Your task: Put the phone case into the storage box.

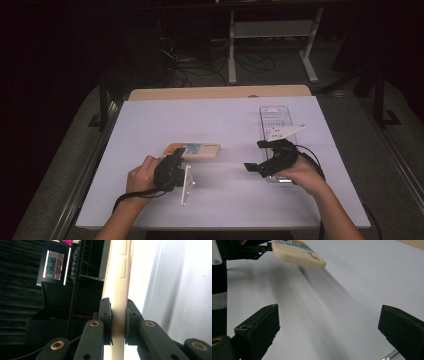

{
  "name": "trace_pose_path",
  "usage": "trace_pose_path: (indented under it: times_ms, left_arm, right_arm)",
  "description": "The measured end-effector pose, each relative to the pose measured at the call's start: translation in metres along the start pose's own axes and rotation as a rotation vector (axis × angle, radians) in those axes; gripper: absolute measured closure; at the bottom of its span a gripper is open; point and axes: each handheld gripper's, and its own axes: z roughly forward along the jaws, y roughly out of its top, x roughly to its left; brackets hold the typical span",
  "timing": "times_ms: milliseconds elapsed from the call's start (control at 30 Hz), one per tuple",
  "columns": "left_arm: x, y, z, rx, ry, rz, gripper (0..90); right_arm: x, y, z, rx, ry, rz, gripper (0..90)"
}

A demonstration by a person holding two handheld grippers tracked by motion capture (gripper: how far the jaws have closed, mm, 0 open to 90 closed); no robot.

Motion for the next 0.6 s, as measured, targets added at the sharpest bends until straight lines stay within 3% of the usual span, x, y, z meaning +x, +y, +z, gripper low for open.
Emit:
trace_pose_path:
  times_ms: [267,600]
  left_arm:
    - [0.0035,-0.0001,0.0007,0.004,-0.030,-0.055,79.0]
    - [0.0085,-0.0018,0.0016,0.006,-0.075,-0.152,79.0]
  right_arm:
    - [-0.0001,-0.0001,0.0004,0.003,0.001,-0.003,3.1]
    - [-0.0007,-0.0001,0.0006,0.005,0.003,0.001,3.1]
